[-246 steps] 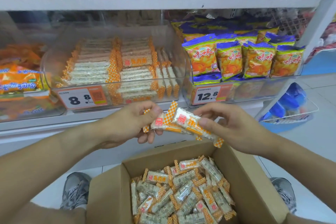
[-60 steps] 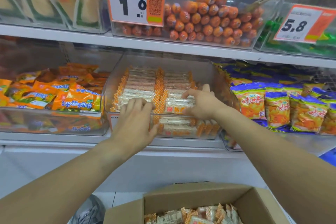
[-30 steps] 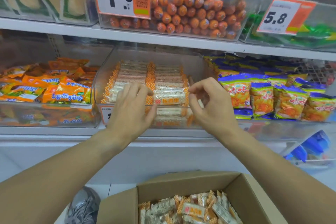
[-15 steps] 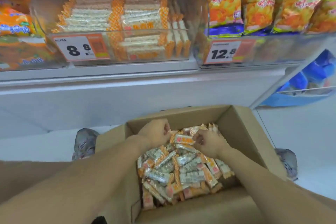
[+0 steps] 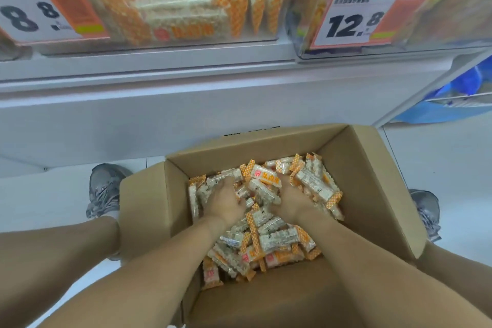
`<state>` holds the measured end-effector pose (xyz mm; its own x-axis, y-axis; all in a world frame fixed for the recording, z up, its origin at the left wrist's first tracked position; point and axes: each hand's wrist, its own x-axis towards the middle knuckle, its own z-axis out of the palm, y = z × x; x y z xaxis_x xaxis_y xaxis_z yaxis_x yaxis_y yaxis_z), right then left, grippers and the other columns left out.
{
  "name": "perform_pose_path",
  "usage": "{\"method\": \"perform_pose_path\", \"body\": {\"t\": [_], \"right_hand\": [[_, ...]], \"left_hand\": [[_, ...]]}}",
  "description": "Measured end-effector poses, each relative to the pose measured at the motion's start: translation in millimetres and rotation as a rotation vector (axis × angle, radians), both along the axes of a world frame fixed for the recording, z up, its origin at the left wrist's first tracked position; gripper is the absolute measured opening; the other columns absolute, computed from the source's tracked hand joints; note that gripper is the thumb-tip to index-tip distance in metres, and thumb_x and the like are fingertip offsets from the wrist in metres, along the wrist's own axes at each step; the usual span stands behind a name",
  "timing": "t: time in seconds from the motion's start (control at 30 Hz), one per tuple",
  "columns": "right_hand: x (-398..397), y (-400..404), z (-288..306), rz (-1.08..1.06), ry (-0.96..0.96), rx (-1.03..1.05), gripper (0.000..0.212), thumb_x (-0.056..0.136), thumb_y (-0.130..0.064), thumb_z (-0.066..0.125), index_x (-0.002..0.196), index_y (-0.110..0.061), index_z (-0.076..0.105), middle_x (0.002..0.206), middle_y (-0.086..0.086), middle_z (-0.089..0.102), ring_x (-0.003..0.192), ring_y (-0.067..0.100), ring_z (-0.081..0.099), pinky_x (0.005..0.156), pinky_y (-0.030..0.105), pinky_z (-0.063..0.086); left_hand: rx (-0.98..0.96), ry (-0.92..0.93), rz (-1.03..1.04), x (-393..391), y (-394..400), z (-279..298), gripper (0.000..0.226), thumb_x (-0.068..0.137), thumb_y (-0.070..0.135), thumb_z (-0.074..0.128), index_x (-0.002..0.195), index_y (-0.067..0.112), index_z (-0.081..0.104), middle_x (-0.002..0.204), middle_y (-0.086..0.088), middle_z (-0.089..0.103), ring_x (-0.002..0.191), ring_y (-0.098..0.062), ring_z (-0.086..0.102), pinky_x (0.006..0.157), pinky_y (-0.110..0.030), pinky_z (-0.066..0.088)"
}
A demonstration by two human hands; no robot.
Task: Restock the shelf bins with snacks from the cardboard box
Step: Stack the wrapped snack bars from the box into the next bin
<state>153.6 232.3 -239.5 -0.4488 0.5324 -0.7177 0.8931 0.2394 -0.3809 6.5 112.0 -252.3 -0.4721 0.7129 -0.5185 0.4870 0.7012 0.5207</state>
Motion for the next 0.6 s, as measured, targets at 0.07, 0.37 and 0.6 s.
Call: {"method": "perform_pose_path", "body": {"t": [0.07,0.37,0.6], "right_hand": [[-6,-1,-6,-0.034,-0.015,0.024,0.089,0.095,-0.019,0.066,0.159,-0.024,0.004,0.138,0.006,0.060,0.099,0.027,0.067,0.071,0.031,0.051],[26,14,0,0.033,0.076,0.250,0.037,0.079,0.001,0.072,0.094,-0.026,0.051,0.121,0.002,0.043,0.088,0.021,0.059,0.078,0.034,0.052],[49,14,-8,-0.046,0.143,-0.001,0.037,0.073,-0.047,0.083,0.093,-0.031,0.056,0.115,-0.001,0.056,0.099,0.016,0.059,0.074,0.019,0.041]], "left_hand": [[0.061,-0.064,0.065,-5,12,0,0.064,0.095,0.024,0.060,0.151,0.014,0.030,0.152,-0.007,0.041,0.140,-0.027,0.041,0.115,-0.041,0.036],[0.037,-0.077,0.085,-16,43,-15,0.045,0.099,0.041,0.055,0.135,0.014,0.056,0.131,-0.006,0.054,0.117,-0.025,0.055,0.107,-0.039,0.043],[0.245,0.062,0.137,14,42,-19,0.013,0.090,0.029,0.071,0.089,0.020,0.062,0.112,0.003,0.042,0.095,-0.017,0.055,0.095,-0.027,0.045]]}}
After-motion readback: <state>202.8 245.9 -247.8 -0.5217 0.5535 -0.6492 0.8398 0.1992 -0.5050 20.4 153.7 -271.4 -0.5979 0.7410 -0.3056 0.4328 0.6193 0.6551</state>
